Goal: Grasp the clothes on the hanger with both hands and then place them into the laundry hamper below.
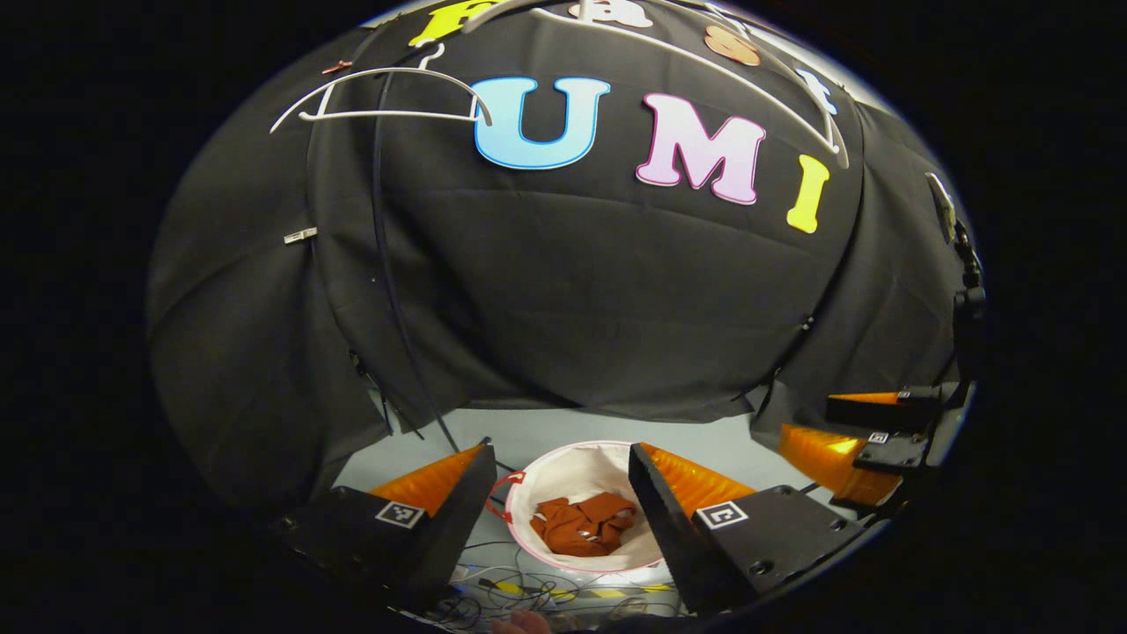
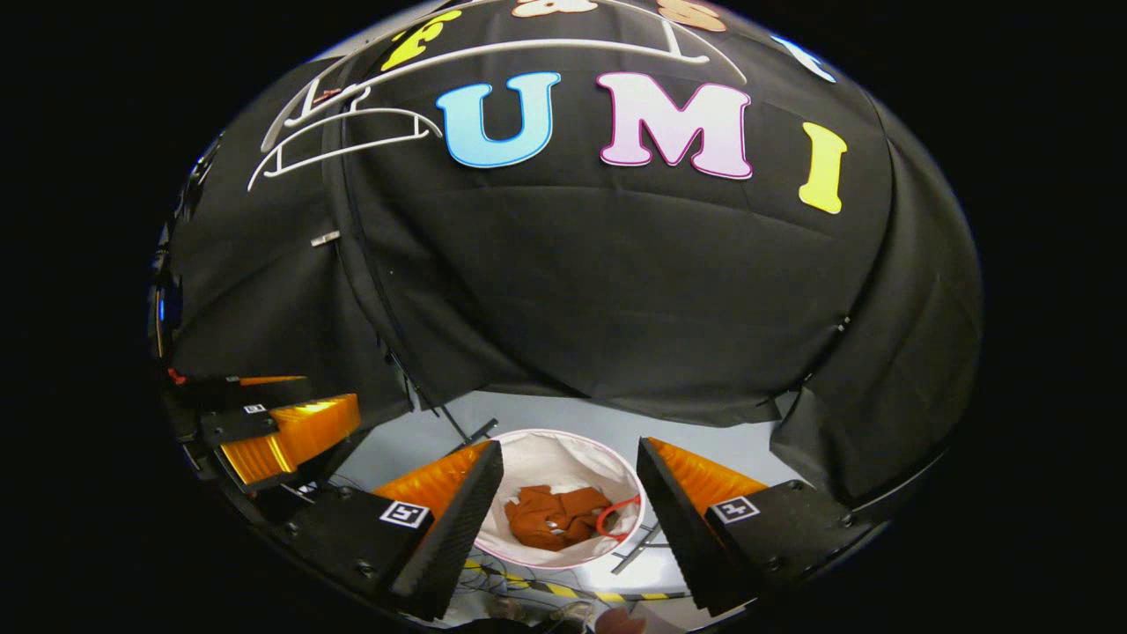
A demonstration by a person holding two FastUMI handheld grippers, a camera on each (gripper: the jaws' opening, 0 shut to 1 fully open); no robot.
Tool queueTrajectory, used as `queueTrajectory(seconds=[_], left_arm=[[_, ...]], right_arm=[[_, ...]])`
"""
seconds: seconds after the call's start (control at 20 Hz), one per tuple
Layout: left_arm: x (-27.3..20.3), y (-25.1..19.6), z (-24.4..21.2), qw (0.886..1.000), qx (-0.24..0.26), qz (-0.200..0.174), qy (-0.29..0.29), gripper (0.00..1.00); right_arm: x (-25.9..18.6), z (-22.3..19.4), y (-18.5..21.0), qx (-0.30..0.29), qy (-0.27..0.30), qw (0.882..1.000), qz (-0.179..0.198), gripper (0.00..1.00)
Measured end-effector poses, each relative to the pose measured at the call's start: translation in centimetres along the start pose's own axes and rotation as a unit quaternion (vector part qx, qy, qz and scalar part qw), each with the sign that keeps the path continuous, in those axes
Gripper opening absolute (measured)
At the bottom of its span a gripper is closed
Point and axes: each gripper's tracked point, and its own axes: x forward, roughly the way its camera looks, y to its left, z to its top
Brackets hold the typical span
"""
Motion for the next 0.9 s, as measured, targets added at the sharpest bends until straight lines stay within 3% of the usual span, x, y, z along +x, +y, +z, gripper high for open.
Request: queueTrajectory(seconds=[0.1, 0.25, 0.55, 0.9], left_arm=[[-1.2, -0.3, 1.2, 1.0, -0.021, -0.011, -0.013, 0.96], [-3.5, -1.0, 4.5, 0.997, -0.042, -0.033, -0.064, 0.96], [-9.3, -1.4, 9.1, 0.989, 0.009, -0.042, -0.143, 0.95], [-16.9, -1.2, 14.0, 0.971, 0.015, -0.054, -0.233, 0.95]], right_arm=[[-1.2, 1.0, 1.1, 0.027, -0.011, 1.0, 0.002, 0.99], [-3.2, 2.7, 1.3, -0.002, -0.044, 0.999, -0.014, 0.99], [-9.2, 8.0, 3.7, 0.005, -0.132, 0.991, -0.016, 0.99], [-16.2, 13.1, 3.8, 0.013, -0.219, 0.975, -0.045, 0.99]])
